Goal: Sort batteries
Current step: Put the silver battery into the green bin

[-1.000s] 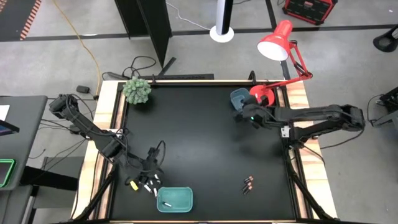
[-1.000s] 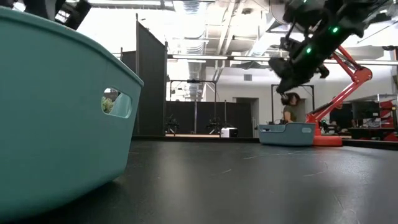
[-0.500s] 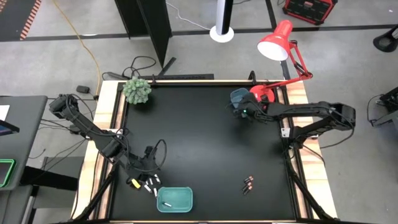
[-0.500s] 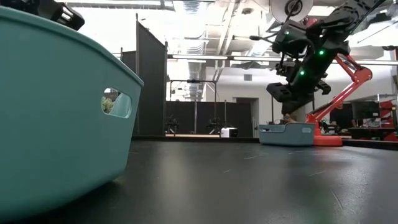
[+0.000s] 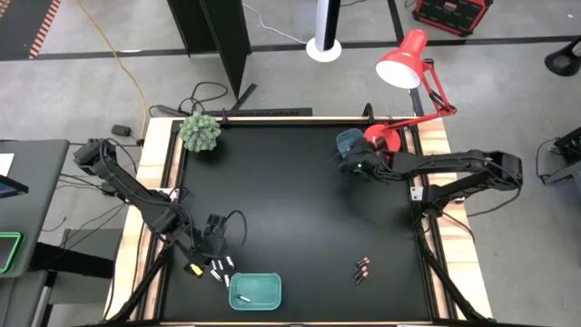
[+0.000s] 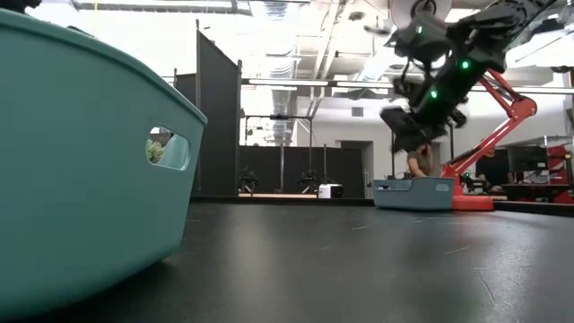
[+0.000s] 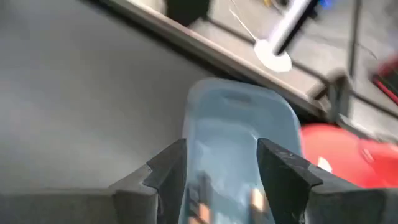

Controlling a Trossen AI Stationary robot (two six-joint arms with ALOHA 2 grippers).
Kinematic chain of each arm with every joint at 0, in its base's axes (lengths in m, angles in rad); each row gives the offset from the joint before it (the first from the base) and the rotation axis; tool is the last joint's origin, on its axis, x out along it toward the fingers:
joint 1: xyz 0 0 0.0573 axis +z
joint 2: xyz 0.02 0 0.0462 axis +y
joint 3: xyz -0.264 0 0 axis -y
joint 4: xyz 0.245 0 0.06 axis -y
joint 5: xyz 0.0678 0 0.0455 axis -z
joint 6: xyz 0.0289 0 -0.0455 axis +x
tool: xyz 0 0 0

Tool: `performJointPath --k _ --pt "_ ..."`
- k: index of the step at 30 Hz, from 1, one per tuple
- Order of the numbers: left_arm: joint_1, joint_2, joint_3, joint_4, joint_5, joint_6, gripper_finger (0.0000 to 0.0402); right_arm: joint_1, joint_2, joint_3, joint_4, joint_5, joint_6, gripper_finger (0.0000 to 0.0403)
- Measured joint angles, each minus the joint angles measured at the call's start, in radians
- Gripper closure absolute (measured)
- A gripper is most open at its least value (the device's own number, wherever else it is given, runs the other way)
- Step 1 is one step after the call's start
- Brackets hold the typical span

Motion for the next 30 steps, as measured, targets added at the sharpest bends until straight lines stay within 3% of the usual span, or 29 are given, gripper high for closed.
performJointPath --k 8,15,30 --pt "0.001 0.156 0.000 0.023 -0.007 0.032 0.0249 0.138 -0.084 0.000 0.185 0.000 -0.117 0.0210" --pt "0.002 0.267 0.000 0.095 -0.009 0.083 0.0249 0.227 -0.138 0.000 0.204 0.001 -0.121 0.0217" --pt "0.015 0.386 0.000 0.191 0.032 0.124 0.0249 0.256 -0.145 0.000 0.208 0.002 -0.115 0.0220"
